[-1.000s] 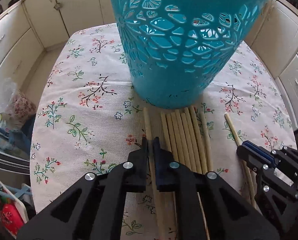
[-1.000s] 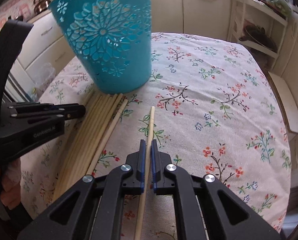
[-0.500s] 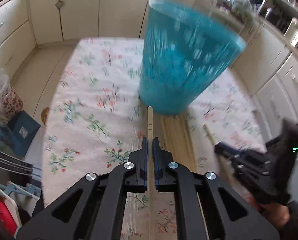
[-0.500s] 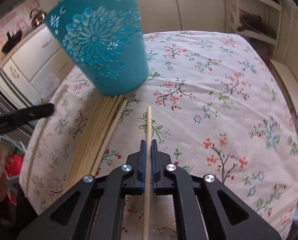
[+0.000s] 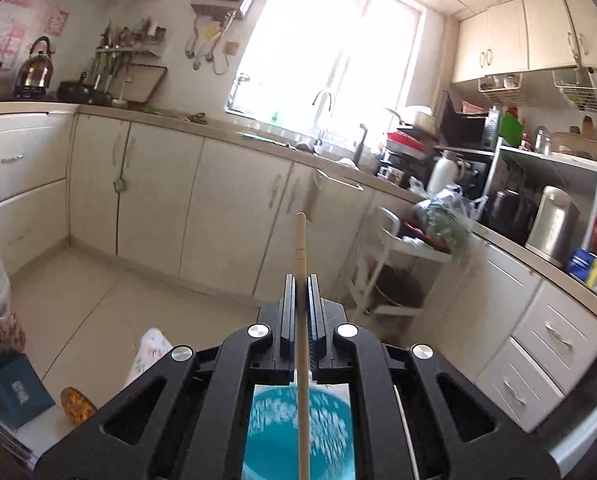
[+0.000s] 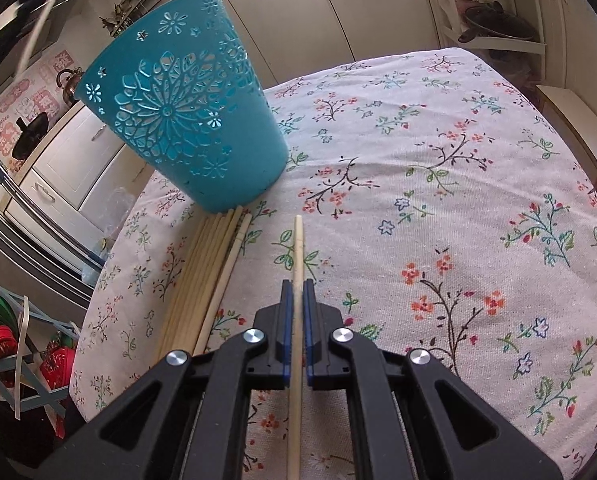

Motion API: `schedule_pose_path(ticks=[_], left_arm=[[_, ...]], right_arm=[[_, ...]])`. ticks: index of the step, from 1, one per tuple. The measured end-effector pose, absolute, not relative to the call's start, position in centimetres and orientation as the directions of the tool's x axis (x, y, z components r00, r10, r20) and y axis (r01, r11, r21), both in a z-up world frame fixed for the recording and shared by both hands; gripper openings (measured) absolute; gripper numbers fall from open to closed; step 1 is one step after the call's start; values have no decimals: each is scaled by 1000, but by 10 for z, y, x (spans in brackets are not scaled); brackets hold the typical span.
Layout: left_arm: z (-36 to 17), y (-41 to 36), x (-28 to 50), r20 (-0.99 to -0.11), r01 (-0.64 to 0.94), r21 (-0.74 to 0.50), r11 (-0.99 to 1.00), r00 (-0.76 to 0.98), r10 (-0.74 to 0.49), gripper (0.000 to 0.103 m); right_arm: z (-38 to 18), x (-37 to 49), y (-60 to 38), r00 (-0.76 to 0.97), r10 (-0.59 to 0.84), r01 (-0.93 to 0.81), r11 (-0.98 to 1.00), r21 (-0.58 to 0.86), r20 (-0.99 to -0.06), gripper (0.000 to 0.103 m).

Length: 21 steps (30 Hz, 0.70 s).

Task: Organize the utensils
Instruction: 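Lift the stick over the teal basket and release it with the left gripper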

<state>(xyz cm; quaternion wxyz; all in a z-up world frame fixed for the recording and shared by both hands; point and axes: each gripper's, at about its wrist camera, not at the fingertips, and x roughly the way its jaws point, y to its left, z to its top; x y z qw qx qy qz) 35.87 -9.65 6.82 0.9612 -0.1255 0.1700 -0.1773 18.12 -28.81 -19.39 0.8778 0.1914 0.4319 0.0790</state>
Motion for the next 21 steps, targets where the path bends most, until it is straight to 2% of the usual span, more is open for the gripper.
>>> schedule_pose_path(ticks=[10, 16, 18, 19, 20, 21], left_arm=[[-5, -116, 412, -355, 224, -292, 930, 877, -323, 5], [-41, -124, 403, -431, 227, -183, 957, 856, -286, 6], [-48, -124, 398, -467, 231, -146, 962, 841, -273, 10], [-51, -123, 394, -480, 233, -138, 963, 835, -271, 16], [-54, -121, 389, -493, 227, -131, 965, 830, -262, 29], [-54, -116, 384, -500, 220, -126, 967, 828, -253, 35]], right_arm=[[-195, 183, -290, 616, 322, 29, 903, 429, -719, 6], [-194, 184, -292, 617, 321, 28, 904, 427, -719, 6], [-194, 184, -291, 617, 321, 28, 903, 428, -719, 6], [-194, 184, -291, 617, 322, 28, 903, 429, -718, 6], [-194, 184, -291, 617, 321, 29, 903, 429, -718, 6], [-194, 184, -291, 618, 321, 29, 903, 429, -718, 6]])
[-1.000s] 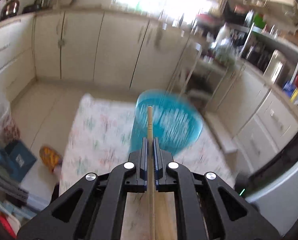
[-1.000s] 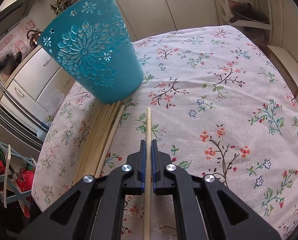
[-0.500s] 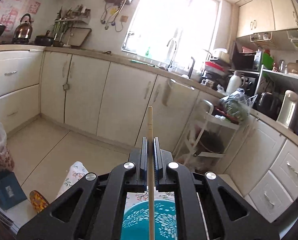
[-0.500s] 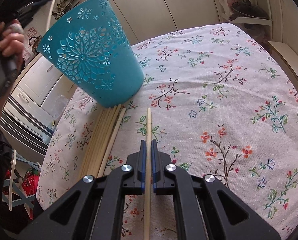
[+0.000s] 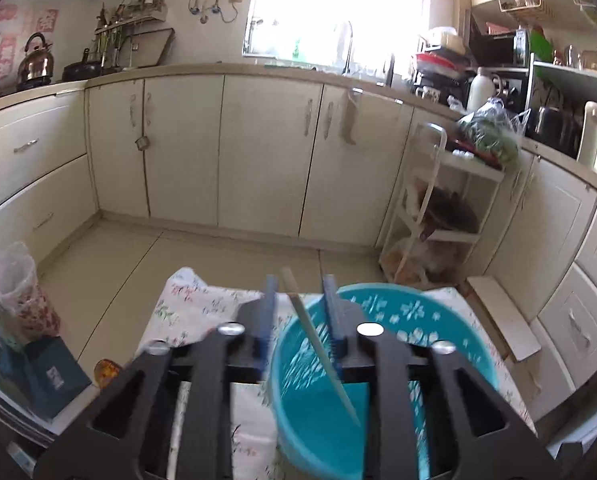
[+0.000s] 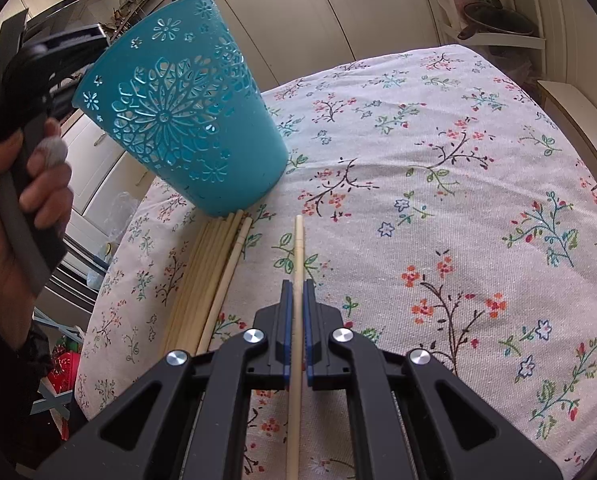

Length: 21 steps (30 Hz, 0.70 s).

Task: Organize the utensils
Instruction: 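Lift the stick over the teal basket and release it with the left gripper, then lift the held stick over the teal basket and release it with the right gripper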

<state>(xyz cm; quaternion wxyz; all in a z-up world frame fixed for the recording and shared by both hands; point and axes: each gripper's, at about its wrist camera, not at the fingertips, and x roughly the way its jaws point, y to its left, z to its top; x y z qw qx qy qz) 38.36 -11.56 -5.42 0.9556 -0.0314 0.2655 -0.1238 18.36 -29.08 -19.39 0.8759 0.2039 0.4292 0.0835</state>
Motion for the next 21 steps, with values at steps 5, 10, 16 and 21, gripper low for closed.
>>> schedule_pose_path(ticks=[5, 10, 16, 21], left_arm=[[-49, -87, 349, -483, 182, -123, 976, 847, -219, 65], [-64, -42, 308, -475, 127, -184, 975, 856, -202, 77], [-120, -6, 286, -585, 53, -245, 968, 788, -191, 80], [-164, -3, 280, -651, 38, -255, 966, 732, -200, 80]], right_arm=[[-189, 178, -296, 647, 340, 16, 889, 458, -683, 6], [-173, 168, -301, 697, 383, -20, 856, 517, -607, 6], [-115, 163, -298, 779, 411, -116, 837, 534, -474, 6], [-46, 186, -291, 845, 418, -204, 828, 521, -334, 6]])
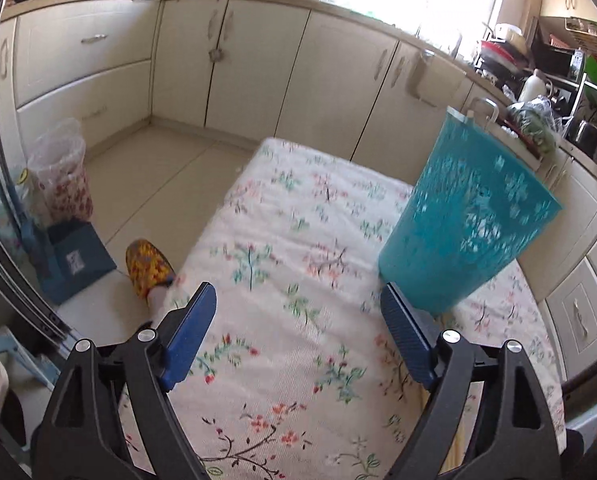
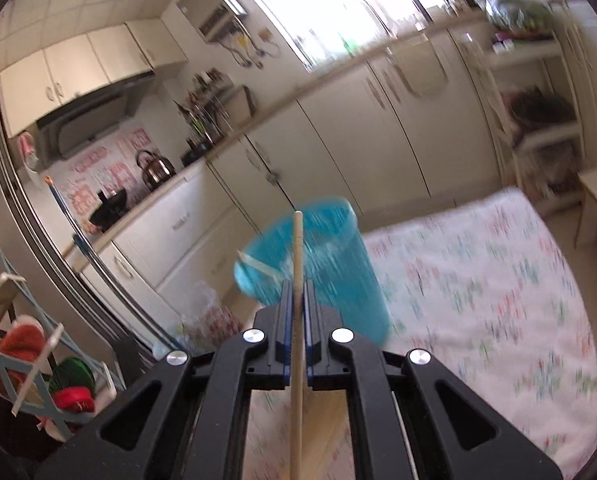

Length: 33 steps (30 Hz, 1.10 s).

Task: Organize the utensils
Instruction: 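Lift the held stick over the teal basket and release it with the right gripper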

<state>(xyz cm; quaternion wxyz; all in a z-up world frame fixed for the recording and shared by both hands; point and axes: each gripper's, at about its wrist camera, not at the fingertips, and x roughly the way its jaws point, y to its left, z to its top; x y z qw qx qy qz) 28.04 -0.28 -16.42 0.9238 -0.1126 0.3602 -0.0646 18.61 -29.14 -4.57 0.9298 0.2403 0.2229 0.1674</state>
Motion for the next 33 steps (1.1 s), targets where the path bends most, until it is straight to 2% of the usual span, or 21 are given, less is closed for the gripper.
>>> schedule_pose_path(ticks=[5, 9, 11, 15, 17, 19, 21, 24, 28, 29, 33], left_arm=[[-175, -7, 277, -654, 56, -240, 969, 728, -204, 82], [-177, -9, 282, -669, 49, -254, 966, 712, -212, 85], [-178, -6, 284, -669, 46, -270, 962, 709, -222, 85], [-178, -7, 287, -670, 47, -281, 959, 705, -231, 85], [-178, -7, 287, -670, 47, -285, 957, 704, -234, 85], [-180, -8, 287, -675, 44, -283, 958, 700, -232, 85], [-180, -7, 287, -675, 40, -286, 958, 701, -230, 85], [-181, -4, 288, -676, 31, -303, 953, 698, -237, 85], [-182, -3, 289, -678, 26, -309, 951, 695, -240, 85], [-182, -3, 290, -679, 26, -310, 950, 694, -240, 85], [-182, -4, 290, -682, 22, -307, 951, 693, -236, 85]], right_arm=[[17, 241, -263, 912, 362, -244, 856, 456, -192, 6], [21, 288, -251, 961, 227, -146, 903, 403, -160, 6], [8, 311, -250, 963, 167, -71, 915, 397, -212, 6], [-18, 328, -245, 932, 155, -27, 931, 364, -328, 8], [-15, 316, -240, 941, 148, -49, 949, 310, -303, 8], [-18, 314, -233, 923, 175, -82, 960, 267, -343, 9], [-22, 306, -229, 909, 188, -96, 963, 251, -372, 16], [-17, 274, -234, 919, 190, -96, 957, 273, -345, 20], [-16, 218, -248, 934, 168, -67, 950, 306, -316, 21], [-22, 205, -248, 927, 164, -58, 951, 303, -336, 21], [-95, 179, -239, 805, 191, -16, 953, 301, -561, 15]])
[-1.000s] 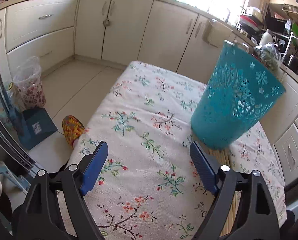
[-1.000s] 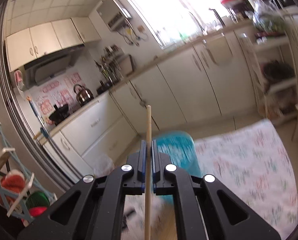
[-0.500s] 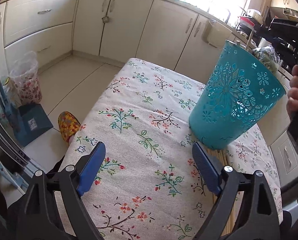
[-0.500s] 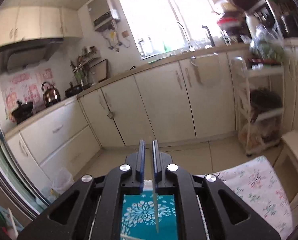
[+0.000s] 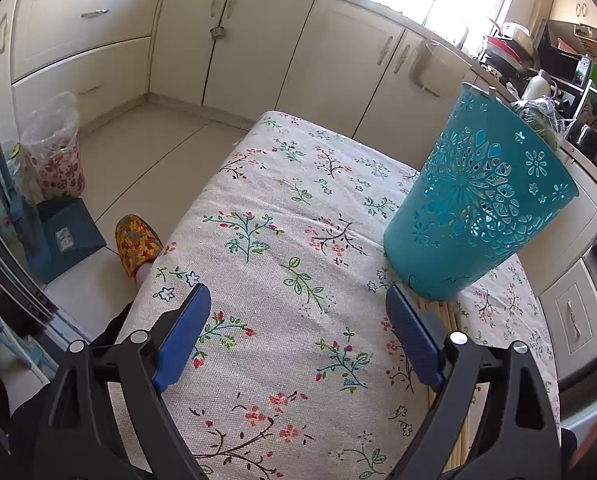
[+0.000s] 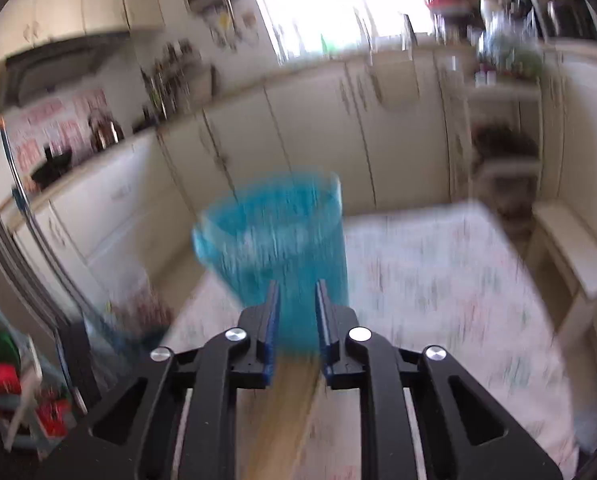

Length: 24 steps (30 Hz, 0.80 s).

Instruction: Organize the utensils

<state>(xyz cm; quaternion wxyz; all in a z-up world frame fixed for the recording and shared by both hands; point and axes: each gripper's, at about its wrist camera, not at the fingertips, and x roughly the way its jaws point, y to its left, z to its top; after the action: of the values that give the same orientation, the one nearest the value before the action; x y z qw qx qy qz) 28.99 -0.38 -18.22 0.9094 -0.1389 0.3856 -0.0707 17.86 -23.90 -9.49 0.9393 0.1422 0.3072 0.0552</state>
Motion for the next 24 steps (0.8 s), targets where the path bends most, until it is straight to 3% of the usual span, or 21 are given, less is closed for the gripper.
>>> schedule_pose_path(ticks=[3, 10, 18, 21, 24], left_arm=[[-184, -4, 290, -690, 19, -302, 953, 685, -232, 86], [-185, -5, 291, -700, 11, -294, 956, 678, -223, 86], [-184, -13, 291, -709, 47, -270, 962, 666, -232, 86], [-178, -36, 289, -729, 145, -223, 964, 631, -264, 86], [-174, -64, 287, -753, 197, -123, 973, 619, -221, 86]], right_arm=[[-147, 184, -227, 699, 209, 11, 953, 303, -683, 12], [-178, 213, -209, 618, 166, 44, 969, 244, -769, 11], [-185, 203, -214, 612, 119, -21, 991, 134, -782, 7], [-187, 194, -229, 623, 133, -11, 987, 162, -771, 7], [-190, 189, -249, 628, 179, 30, 967, 254, -758, 7]])
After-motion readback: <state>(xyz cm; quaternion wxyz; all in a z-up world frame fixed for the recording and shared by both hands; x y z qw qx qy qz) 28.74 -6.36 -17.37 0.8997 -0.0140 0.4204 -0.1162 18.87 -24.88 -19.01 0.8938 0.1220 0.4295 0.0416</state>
